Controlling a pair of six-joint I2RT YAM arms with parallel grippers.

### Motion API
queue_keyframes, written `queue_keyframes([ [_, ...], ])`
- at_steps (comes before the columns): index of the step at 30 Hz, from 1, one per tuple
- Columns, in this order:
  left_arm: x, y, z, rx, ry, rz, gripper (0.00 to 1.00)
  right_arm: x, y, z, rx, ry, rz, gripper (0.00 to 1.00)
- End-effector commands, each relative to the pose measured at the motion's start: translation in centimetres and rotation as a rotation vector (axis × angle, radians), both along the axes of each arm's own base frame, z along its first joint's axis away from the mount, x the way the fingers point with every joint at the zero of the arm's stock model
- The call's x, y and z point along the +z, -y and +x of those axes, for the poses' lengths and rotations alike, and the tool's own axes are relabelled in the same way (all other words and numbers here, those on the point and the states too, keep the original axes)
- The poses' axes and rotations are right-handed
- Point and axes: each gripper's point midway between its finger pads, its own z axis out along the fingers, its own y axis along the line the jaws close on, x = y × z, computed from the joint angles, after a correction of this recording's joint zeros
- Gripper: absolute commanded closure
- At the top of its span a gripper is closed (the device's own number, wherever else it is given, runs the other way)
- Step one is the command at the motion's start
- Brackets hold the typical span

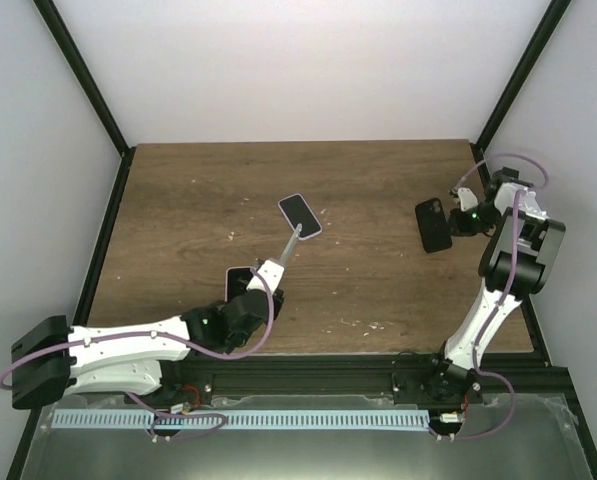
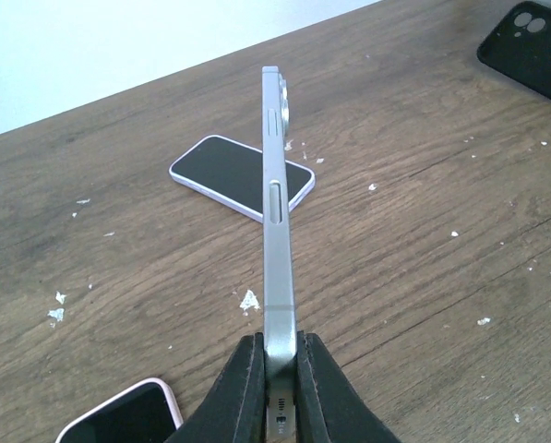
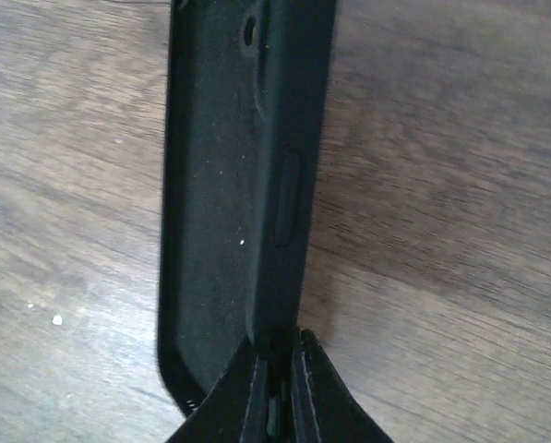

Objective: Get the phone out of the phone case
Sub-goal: Place the phone case at the center of the board.

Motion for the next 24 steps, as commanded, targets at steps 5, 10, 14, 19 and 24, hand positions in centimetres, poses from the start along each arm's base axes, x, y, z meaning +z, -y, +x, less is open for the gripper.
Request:
queue_keyframes([
  [5, 3.1, 0.9, 0.4, 0.013, 0.049, -0.036, 1.0, -1.5, 0.8, -0.2, -0.023, -0.059, 0.056, 0.82],
  [10, 2.5, 1.0, 0.5, 0.021, 0.043, -0.021, 1.0, 1.1, 2.7, 0.4, -0.102, 0.017, -0.003, 0.68],
  [14, 2.0, 1.6, 0.8, 0.029, 0.035, 0.008, 1.0, 3.5, 2.4, -0.4, -0.132, 0.078, -0.009, 0.63],
  [19, 1.2, 2.8, 1.4, 0.041, 0.018, 0.075, 1.0, 6.5, -0.6, -1.9, -0.115, 0.136, 0.115, 0.64],
  [24, -0.2, 4.4, 2.1, 0.055, -0.015, 0.145, 1.0, 10.6, -4.3, -3.3, -0.094, 0.26, 0.294, 0.64],
])
